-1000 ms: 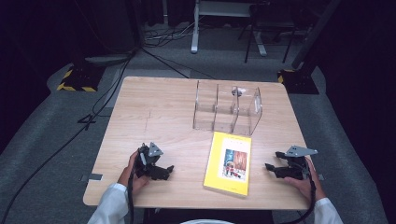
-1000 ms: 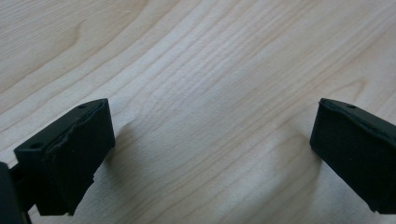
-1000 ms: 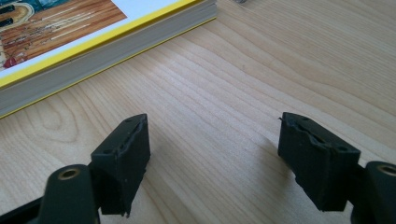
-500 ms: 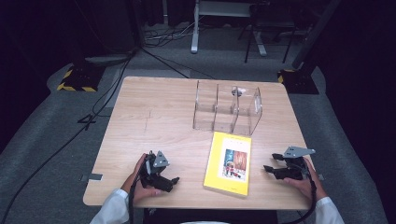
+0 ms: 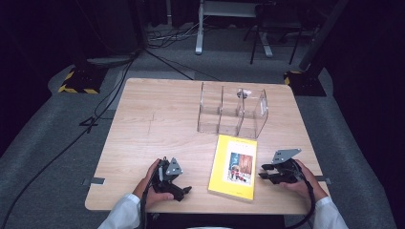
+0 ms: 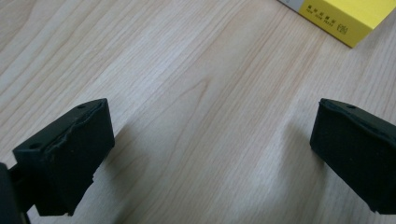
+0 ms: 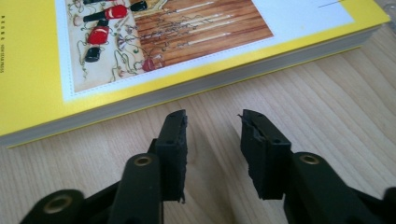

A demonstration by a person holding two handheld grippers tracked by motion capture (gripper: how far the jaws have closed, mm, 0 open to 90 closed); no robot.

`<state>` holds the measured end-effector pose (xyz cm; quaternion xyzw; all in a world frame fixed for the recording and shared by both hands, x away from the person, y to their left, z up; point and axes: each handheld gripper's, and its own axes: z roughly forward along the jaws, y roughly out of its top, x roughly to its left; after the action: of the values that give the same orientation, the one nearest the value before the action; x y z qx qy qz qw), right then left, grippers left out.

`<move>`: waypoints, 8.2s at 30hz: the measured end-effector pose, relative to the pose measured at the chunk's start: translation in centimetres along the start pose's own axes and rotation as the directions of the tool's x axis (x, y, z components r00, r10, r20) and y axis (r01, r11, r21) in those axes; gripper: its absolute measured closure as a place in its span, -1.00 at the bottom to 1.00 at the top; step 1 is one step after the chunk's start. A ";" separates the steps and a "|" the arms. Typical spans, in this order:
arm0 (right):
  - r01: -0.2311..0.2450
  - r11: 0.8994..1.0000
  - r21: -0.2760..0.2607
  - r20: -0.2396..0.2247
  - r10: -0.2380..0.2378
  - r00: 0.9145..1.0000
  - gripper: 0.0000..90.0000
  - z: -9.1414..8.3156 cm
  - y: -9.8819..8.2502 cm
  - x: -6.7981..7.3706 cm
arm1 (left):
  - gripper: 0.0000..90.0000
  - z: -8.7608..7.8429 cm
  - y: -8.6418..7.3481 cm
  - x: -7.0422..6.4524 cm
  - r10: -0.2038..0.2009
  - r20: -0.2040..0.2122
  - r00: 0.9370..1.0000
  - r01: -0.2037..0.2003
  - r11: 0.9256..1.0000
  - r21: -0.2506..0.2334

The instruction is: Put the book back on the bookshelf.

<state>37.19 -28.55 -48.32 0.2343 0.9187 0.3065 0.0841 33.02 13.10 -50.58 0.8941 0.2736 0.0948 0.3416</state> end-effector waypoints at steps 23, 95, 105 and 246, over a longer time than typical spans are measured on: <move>0.091 0.991 0.096 -0.057 -0.086 0.995 0.98 0.8 2.4 1.5 | -0.99 1.2 1.3 -1.2 0.034 0.035 0.999 -0.034 0.999 -0.002; 0.083 0.992 -0.099 -0.119 -0.094 0.988 1.00 -0.6 5.4 4.6 | -0.63 2.0 6.0 -8.2 0.175 0.107 0.979 -0.157 0.975 -0.159; 0.073 0.991 -0.115 -0.117 -0.086 0.989 1.00 -0.4 6.1 4.8 | -0.55 4.3 7.1 -10.1 0.119 -0.001 0.993 -0.117 0.975 -0.189; 0.487 0.796 -0.359 0.174 -0.456 0.873 0.87 -0.5 7.2 6.5 | 0.48 -5.3 5.0 -0.8 0.171 -0.083 0.982 -0.177 0.981 -0.075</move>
<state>34.13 -20.62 -43.69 -0.0117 0.8637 0.4436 0.2391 32.62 12.57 -43.31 0.8955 0.2030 0.1697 0.3578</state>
